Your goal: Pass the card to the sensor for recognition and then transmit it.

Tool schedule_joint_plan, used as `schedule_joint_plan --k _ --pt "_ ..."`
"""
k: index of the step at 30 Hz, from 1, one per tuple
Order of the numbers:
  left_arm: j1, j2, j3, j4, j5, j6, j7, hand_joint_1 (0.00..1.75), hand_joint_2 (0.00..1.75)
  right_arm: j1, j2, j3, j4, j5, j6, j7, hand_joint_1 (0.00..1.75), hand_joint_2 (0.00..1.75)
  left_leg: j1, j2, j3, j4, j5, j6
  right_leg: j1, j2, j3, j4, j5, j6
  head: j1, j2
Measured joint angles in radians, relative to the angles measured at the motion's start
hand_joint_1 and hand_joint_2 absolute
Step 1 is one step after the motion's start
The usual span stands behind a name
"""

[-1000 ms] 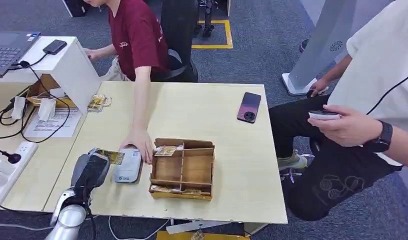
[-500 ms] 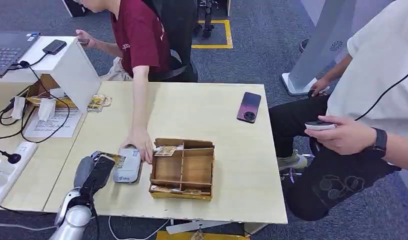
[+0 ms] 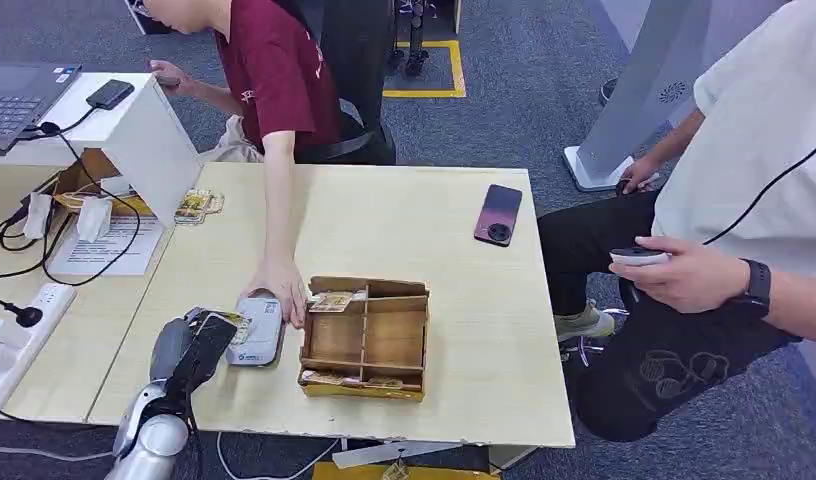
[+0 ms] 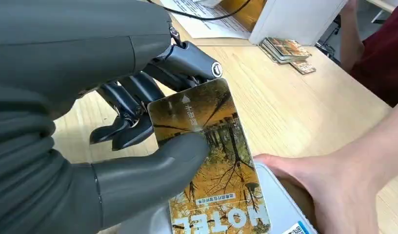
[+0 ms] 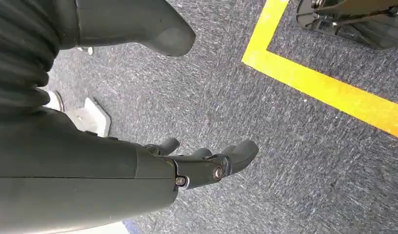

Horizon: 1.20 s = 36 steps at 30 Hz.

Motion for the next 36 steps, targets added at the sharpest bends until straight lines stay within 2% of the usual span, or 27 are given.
schedule_joint_plan --k 19,23,27,30,33,36 --pt "-0.001 -0.02 0.0 0.02 -0.003 -0.012 -0.009 1.75 1.75 0.0 0.0 0.0 0.0 0.01 -0.002 -0.001 0.0 1.75 0.0 0.0 0.0 0.0 0.0 0.0 0.0 0.0 0.001 0.0 0.0 0.0 0.0 0.0" --pt "0.015 -0.034 0.021 0.016 0.225 -0.123 -0.126 1.75 1.75 0.0 0.0 -0.001 0.0 0.017 -0.004 -0.006 0.0 1.75 0.0 0.0 0.0 0.0 0.0 0.0 0.0 0.0 0.0 0.0 0.0 0.0 0.0 0.0" --pt "0.028 -0.046 0.035 0.003 0.295 -0.155 -0.148 1.75 1.75 0.0 0.0 -0.004 0.0 0.019 -0.005 -0.01 0.0 1.75 0.0 0.0 0.0 0.0 0.0 0.0 0.0 0.0 0.0 0.0 0.0 0.0 0.0 0.0" --pt "0.036 -0.058 0.057 -0.026 0.458 -0.184 -0.177 1.75 1.75 0.0 0.0 -0.009 0.0 0.023 -0.006 -0.01 0.0 1.75 0.0 0.0 0.0 0.0 0.0 0.0 0.0 0.0 0.0 0.0 0.0 0.0 0.0 0.0" --pt "0.034 -0.067 0.071 -0.072 0.584 -0.193 -0.179 1.75 1.75 0.0 0.0 -0.016 0.0 0.03 -0.009 -0.011 0.0 1.75 0.0 0.0 0.0 0.0 0.0 0.0 0.0 0.0 0.0 0.0 0.0 0.0 0.0 0.0" --pt "0.033 -0.071 0.073 -0.103 0.611 -0.194 -0.179 1.75 1.75 0.0 0.0 -0.018 0.0 0.031 -0.012 -0.013 0.0 1.75 0.0 0.0 0.0 0.0 0.0 0.0 0.0 0.0 0.0 0.0 0.0 0.0 0.0 0.0"
